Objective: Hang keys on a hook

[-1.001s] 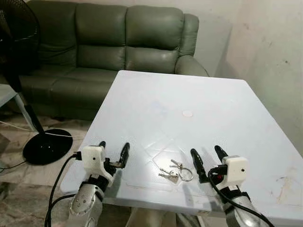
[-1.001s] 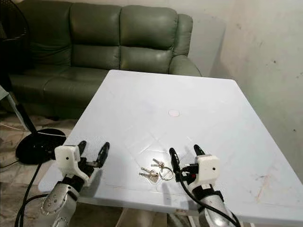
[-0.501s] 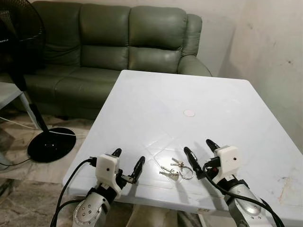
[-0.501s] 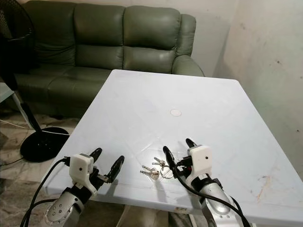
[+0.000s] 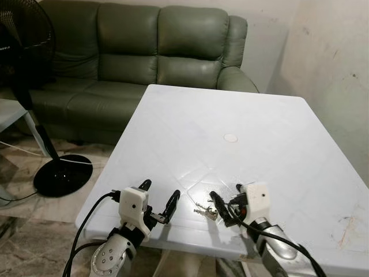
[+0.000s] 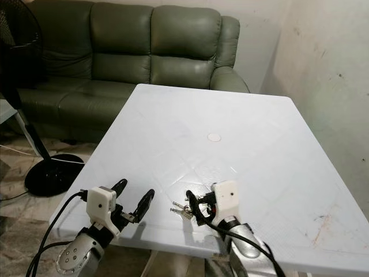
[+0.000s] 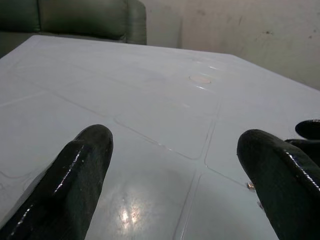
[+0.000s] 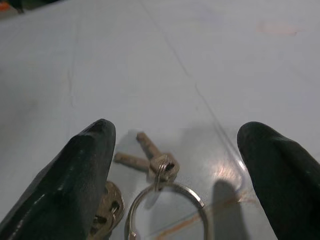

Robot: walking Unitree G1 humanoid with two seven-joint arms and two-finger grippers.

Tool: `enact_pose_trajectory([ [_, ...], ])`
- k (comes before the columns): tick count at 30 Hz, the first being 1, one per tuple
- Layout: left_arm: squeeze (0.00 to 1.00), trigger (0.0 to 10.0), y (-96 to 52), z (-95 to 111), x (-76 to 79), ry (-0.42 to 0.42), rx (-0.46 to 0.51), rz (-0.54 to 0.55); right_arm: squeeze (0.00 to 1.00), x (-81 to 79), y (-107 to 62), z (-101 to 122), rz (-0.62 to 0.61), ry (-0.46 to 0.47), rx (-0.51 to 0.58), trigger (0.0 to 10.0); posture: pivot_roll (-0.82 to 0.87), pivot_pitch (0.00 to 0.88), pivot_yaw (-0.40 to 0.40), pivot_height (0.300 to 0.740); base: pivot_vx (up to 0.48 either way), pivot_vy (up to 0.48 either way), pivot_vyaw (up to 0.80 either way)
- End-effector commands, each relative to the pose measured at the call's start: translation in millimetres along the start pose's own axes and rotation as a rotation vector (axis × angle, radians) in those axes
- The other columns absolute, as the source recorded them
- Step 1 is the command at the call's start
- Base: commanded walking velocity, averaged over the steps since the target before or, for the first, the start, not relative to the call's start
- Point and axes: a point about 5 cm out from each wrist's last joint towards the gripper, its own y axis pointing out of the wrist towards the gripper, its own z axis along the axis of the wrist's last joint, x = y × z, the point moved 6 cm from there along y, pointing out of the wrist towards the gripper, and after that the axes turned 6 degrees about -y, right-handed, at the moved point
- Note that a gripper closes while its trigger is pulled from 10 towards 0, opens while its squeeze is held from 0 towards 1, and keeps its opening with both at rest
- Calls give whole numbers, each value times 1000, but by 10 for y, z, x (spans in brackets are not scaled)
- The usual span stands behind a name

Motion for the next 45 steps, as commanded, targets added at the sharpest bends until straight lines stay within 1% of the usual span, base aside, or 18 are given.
enact_pose_trajectory([
  [1,0,10000,1,26,35,3,4,-13,0,27,-2,-59,-30,0,-36,9647,36,0,-58,740,0,0,0],
  [4,0,10000,2,22,41,2,3,-15,0,17,-5,-51,-29,5,-32,9020,38,0,-58,740,0,0,0],
  [6,0,10000,-3,22,51,-5,2,-21,0,21,-24,-30,-34,1,-22,9804,35,0,-57,740,0,0,0],
  [13,0,10000,-5,-11,126,2,-13,-61,0,93,-65,-31,-45,-4,-18,10000,26,0,-51,740,0,0,0],
  [15,0,10000,5,-15,142,-1,-16,-68,0,105,-74,-23,-40,-7,-9,9216,23,0,-50,740,0,0,0],
  [17,0,10000,11,-20,167,-4,-19,-80,0,110,-75,-18,-41,-11,-6,10000,21,0,-48,740,0,0,0],
  [27,0,10000,-5,-53,277,-17,-32,-116,0,120,-93,-7,-40,-7,2,9804,17,0,-43,740,0,0,0],
  [28,0,10000,-8,-54,283,-17,-33,-117,0,112,-102,-4,-34,-8,7,8392,18,3,-44,740,0,0,0],
  [29,0,10000,-9,-55,283,-17,-34,-116,0,105,-106,3,-30,-10,13,8392,18,3,-44,740,0,0,0],
  [30,0,10000,-9,-55,281,-18,-33,-115,0,103,-108,3,-29,-10,14,4784,18,3,-44,740,0,0,0],
  [32,0,10000,-12,-56,280,-20,-33,-112,0,110,-114,7,-32,-7,18,78,19,4,-45,740,0,0,0],
  [33,0,10000,-15,-57,278,-20,-34,-111,0,113,-119,11,-33,-8,21,0,19,6,-46,740,0,0,0],
  [40,0,10000,-21,-53,282,-26,-34,-106,0,89,-140,34,-20,-7,33,0,19,10,-49,740,0,0,0],
  [41,0,10000,-21,-55,282,-27,-34,-105,0,55,-139,45,0,1,40,1216,19,10,-49,740,0,0,0],
  [42,0,10000,-23,-55,284,-27,-34,-105,0,47,-142,49,5,2,42,1216,19,12,-48,740,0,0,0],
  [43,0,10000,-24,-56,284,-28,-34,-105,0,42,-142,46,6,1,38,3451,19,12,-48,740,0,0,0],
  [44,0,10000,-26,-56,285,-29,-34,-104,0,22,-136,30,14,6,23,9490,21,14,-50,740,0,0,0],
  [45,0,10000,-26,-56,285,-29,-34,-104,0,22,-136,30,14,6,23,9490,21,14,-50,740,0,0,0],
])
